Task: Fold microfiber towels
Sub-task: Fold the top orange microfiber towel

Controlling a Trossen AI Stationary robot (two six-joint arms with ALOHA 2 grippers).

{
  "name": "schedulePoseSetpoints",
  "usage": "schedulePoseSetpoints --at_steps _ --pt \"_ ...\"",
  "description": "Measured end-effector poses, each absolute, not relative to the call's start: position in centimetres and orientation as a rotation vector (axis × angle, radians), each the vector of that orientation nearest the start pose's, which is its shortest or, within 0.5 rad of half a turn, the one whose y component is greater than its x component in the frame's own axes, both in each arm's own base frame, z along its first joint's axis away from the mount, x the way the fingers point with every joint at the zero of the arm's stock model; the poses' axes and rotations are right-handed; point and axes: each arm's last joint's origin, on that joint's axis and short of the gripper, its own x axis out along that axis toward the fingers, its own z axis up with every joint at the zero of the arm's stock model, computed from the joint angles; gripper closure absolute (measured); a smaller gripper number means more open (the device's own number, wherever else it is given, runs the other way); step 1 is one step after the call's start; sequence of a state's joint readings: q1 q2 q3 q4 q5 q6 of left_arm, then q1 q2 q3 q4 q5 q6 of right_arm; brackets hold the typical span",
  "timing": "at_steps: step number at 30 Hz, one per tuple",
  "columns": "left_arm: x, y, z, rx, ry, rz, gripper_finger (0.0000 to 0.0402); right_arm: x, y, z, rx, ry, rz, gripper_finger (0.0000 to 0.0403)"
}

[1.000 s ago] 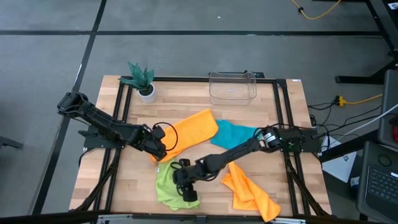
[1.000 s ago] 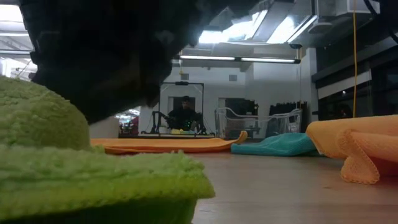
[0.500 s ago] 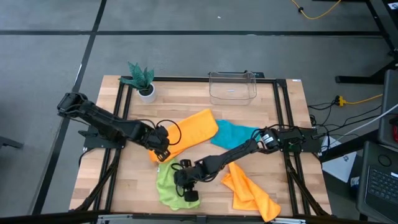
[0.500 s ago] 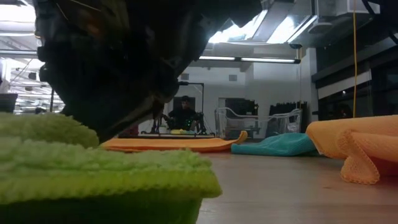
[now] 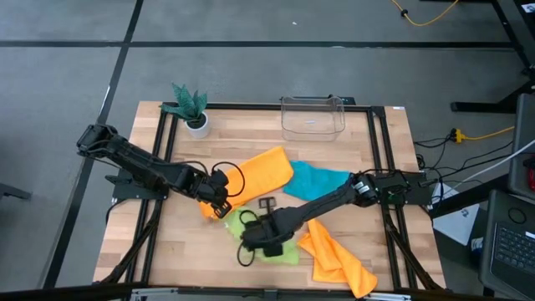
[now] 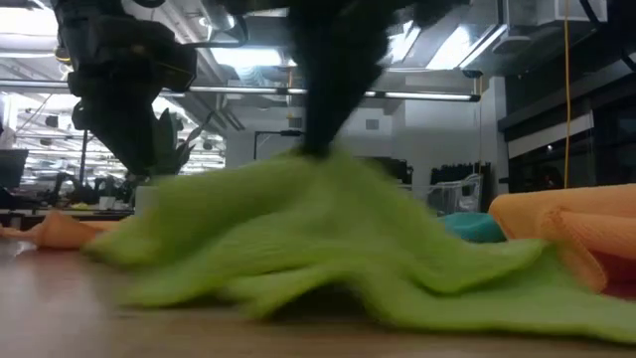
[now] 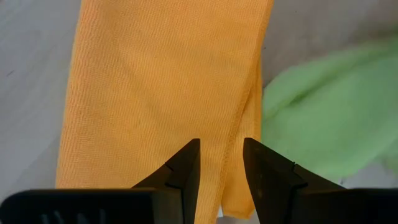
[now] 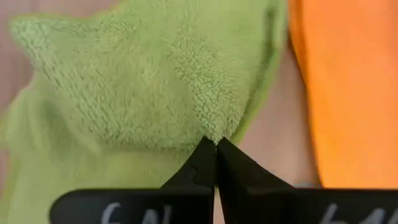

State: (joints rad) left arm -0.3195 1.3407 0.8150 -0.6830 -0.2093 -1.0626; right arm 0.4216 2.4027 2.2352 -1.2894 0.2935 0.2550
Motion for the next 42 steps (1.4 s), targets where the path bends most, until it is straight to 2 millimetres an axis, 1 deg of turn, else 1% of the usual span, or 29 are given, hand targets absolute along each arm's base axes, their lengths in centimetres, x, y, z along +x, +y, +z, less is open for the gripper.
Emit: schedulePoseSetpoints --at_steps 3,4,5,8,10,14,16,18,19,23,27,30,33,35,38,42 --pt "22.6 -6.9 20.0 -0.620 1.070 0.514 0.0287 41.9 18.9 22.4 -0.382 1.463 -0.172 0.0399" --pt "22.6 -6.9 20.0 -0.620 1.069 0.514 0.0287 41.5 18.9 23.0 -0.395 1.465 -0.210 0.0399" --pt "22.6 -6.9 20.0 -0.620 1.065 0.515 0.0287 41.5 19.1 23.5 -0.393 1.433 -0.225 0.0399" --pt "22.8 -6.9 20.1 -0.627 1.045 0.509 0.0287 40.5 19.3 25.6 -0.392 1.401 -0.170 0.0399" --pt "22.8 -6.9 20.1 -0.630 1.040 0.504 0.0287 39.8 19.3 27.1 -0.389 1.338 -0.234 0.0399" --pt "23.0 -7.0 20.2 -0.636 1.026 0.494 0.0287 37.5 18.2 29.4 -0.351 1.303 -0.290 0.0399" --pt "23.0 -7.0 20.2 -0.631 1.023 0.490 0.0287 35.7 17.2 30.6 -0.324 1.293 -0.324 0.0399" --pt "23.0 -7.0 20.2 -0.616 1.024 0.483 0.0287 33.7 16.2 31.4 -0.275 1.292 -0.367 0.0399" --pt "23.0 -7.0 20.2 -0.613 1.021 0.482 0.0287 32.5 15.6 31.6 -0.247 1.292 -0.401 0.0399" --pt "23.1 -7.0 20.2 -0.616 1.015 0.480 0.0287 28.0 13.2 31.1 -0.123 1.295 -0.549 0.0399" --pt "23.2 -7.0 20.2 -0.620 1.008 0.477 0.0287 24.2 11.6 29.3 0.009 1.262 -0.678 0.0393" --pt "23.2 -7.0 20.2 -0.621 1.007 0.477 0.0287 22.0 10.8 27.9 0.122 1.222 -0.777 0.0378" --pt "23.2 -7.0 20.3 -0.621 1.006 0.477 0.0287 20.5 10.1 26.6 0.171 1.216 -0.853 0.0355" --pt "23.2 -7.0 20.2 -0.622 1.006 0.477 0.0287 19.9 9.8 26.4 0.182 1.236 -0.856 0.0336" --pt "23.2 -7.0 20.3 -0.606 1.009 0.468 0.0287 19.5 9.6 26.9 0.198 1.235 -0.847 0.0307" --pt "23.2 -7.0 20.3 -0.583 1.014 0.454 0.0287 19.5 9.6 28.7 0.230 1.181 -0.810 0.0270"
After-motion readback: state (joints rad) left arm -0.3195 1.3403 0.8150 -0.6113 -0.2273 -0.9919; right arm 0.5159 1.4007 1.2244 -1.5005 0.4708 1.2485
